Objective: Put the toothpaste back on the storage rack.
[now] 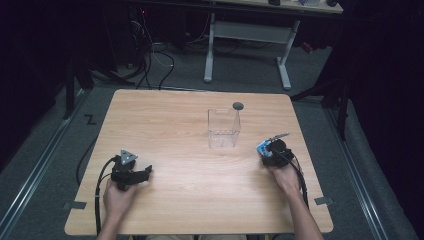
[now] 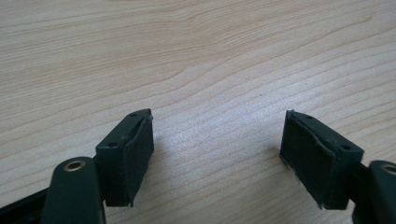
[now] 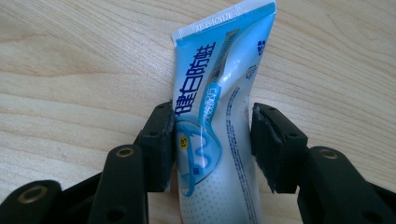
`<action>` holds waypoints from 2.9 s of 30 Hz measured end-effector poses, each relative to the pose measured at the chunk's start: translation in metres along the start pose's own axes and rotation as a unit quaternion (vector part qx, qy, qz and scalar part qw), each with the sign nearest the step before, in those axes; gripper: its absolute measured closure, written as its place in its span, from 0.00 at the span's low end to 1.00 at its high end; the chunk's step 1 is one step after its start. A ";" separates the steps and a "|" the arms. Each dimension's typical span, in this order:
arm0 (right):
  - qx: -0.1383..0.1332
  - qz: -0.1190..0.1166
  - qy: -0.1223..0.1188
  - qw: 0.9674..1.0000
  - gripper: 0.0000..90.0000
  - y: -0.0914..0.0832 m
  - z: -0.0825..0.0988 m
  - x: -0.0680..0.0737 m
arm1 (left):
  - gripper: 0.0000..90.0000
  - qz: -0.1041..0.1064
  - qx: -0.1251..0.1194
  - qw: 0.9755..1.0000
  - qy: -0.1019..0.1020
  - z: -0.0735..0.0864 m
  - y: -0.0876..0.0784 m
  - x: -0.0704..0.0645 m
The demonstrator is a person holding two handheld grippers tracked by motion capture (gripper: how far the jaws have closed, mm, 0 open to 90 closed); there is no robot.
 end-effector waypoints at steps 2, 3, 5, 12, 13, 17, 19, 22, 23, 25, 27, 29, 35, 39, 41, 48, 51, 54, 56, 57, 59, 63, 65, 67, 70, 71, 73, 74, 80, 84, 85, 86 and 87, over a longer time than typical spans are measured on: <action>0.004 -0.004 -0.001 1.000 0.58 0.000 -0.001 -0.002 | 0.29 0.000 0.000 1.000 0.000 0.000 0.000 0.000; 0.006 -0.007 0.000 1.000 0.58 0.001 -0.002 -0.003 | 0.29 0.000 0.000 1.000 0.000 0.000 0.000 0.000; 0.011 -0.012 0.001 1.000 0.59 0.001 -0.003 -0.004 | 0.29 0.000 0.000 1.000 0.000 0.000 0.000 0.000; 0.037 -0.011 -0.018 0.999 0.64 0.000 -0.009 -0.005 | 0.29 0.000 0.000 1.000 0.000 0.000 0.000 0.000; 0.037 -0.012 -0.014 0.999 0.65 0.000 -0.009 -0.005 | 0.29 0.000 0.000 1.000 0.000 0.000 0.000 0.000; 0.039 -0.017 -0.009 0.999 0.69 -0.001 -0.010 -0.007 | 0.29 0.000 0.000 1.000 0.000 0.000 0.000 0.000; 0.044 -0.013 -0.008 0.999 0.73 -0.002 -0.012 -0.007 | 0.29 0.000 0.000 1.000 0.000 0.000 0.000 0.000; 0.053 -0.006 -0.005 0.999 0.78 -0.003 -0.014 -0.009 | 0.29 0.000 0.000 1.000 0.000 0.000 0.000 0.000; 0.053 -0.010 -0.002 0.999 0.79 -0.003 -0.015 -0.010 | 0.29 0.000 0.000 1.000 0.000 0.000 0.000 0.000; 0.055 -0.013 0.006 0.998 0.80 -0.003 -0.015 -0.012 | 0.29 0.000 0.000 1.000 0.000 0.000 0.000 0.000; 0.057 -0.013 0.006 0.998 0.80 -0.004 -0.015 -0.012 | 0.29 0.000 0.000 1.000 0.000 0.000 0.000 0.000; 0.057 -0.013 0.002 0.998 0.81 -0.004 -0.016 -0.013 | 0.29 0.000 0.000 1.000 0.000 0.000 0.000 0.000; 0.046 -0.035 0.016 0.998 0.81 -0.006 -0.014 -0.018 | 0.29 0.000 0.000 1.000 0.000 0.000 0.000 0.000; 0.038 -0.045 0.016 0.998 0.81 -0.011 -0.013 -0.016 | 0.29 0.000 0.000 1.000 0.000 0.000 0.000 0.000; 0.022 -0.063 0.017 0.998 0.81 -0.018 -0.014 -0.014 | 0.29 0.000 0.000 1.000 0.000 0.000 0.000 0.000; -0.010 -0.092 0.011 0.996 0.81 -0.031 -0.015 -0.007 | 0.29 0.000 0.000 1.000 0.000 0.000 0.000 0.000; -0.025 -0.108 0.009 0.994 0.81 -0.037 -0.016 -0.004 | 0.29 0.000 0.000 1.000 0.000 0.000 0.000 0.000; -0.038 -0.118 0.011 0.992 0.81 -0.042 -0.017 -0.003 | 0.29 0.000 0.000 1.000 0.000 0.000 0.000 0.000; -0.042 -0.126 0.014 0.991 0.81 -0.044 -0.017 -0.003 | 0.29 0.000 0.000 1.000 0.000 0.000 0.000 0.000; -0.046 -0.130 0.015 0.990 0.81 -0.045 -0.017 -0.003 | 0.29 0.000 0.000 1.000 0.000 0.000 0.000 0.000; -0.052 -0.133 0.016 0.990 0.81 -0.048 -0.017 -0.003 | 0.29 0.000 0.000 1.000 0.000 0.000 0.000 0.000; -0.063 -0.142 0.023 0.988 0.81 -0.050 -0.018 -0.002 | 0.29 0.000 0.000 1.000 0.000 0.000 0.000 0.000; -0.067 -0.147 0.021 0.987 0.81 -0.050 -0.019 0.000 | 0.29 0.000 0.000 1.000 0.000 0.000 0.000 0.000; -0.071 -0.150 0.018 0.986 0.81 -0.051 -0.021 0.003 | 0.29 0.000 0.000 1.000 0.000 0.000 0.000 0.000; -0.077 -0.153 0.015 0.985 0.81 -0.052 -0.022 0.006 | 0.29 0.000 0.000 1.000 0.000 0.000 0.000 0.000; -0.079 -0.155 0.013 0.985 0.81 -0.053 -0.023 0.007 | 0.29 0.000 0.000 1.000 0.000 0.000 0.000 0.000; -0.082 -0.160 0.011 0.984 0.81 -0.056 -0.025 0.010 | 0.29 0.000 0.000 1.000 0.000 0.000 0.000 0.000; -0.085 -0.163 0.010 0.983 0.81 -0.057 -0.026 0.011 | 0.29 0.000 0.000 1.000 0.000 0.000 0.000 0.000; -0.099 -0.172 0.001 0.980 0.81 -0.064 -0.033 0.019 | 0.29 0.000 0.000 1.000 0.000 0.000 0.000 0.000; -0.110 -0.178 -0.008 0.978 0.81 -0.067 -0.039 0.027 | 0.29 0.000 0.000 1.000 0.000 0.000 0.000 0.000; -0.110 -0.180 -0.008 0.977 0.81 -0.068 -0.040 0.028 | 0.29 0.000 0.000 1.000 0.000 0.000 0.000 0.000; -0.110 -0.183 -0.009 0.977 0.81 -0.069 -0.041 0.030 | 0.29 0.000 0.000 1.000 0.000 0.000 0.000 0.000; -0.114 -0.185 -0.011 0.976 0.81 -0.070 -0.042 0.031 | 0.29 0.000 0.000 1.000 0.000 0.000 0.000 0.000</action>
Point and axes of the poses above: each handheld gripper's, and its own axes: y roughly forward along the jaws, z roughly out of its underside, x roughly to its left, the point moved 1 cm from there along y, roughly forward along the jaws, and after that the axes turned 6 degrees about y, right-handed, at the moved point
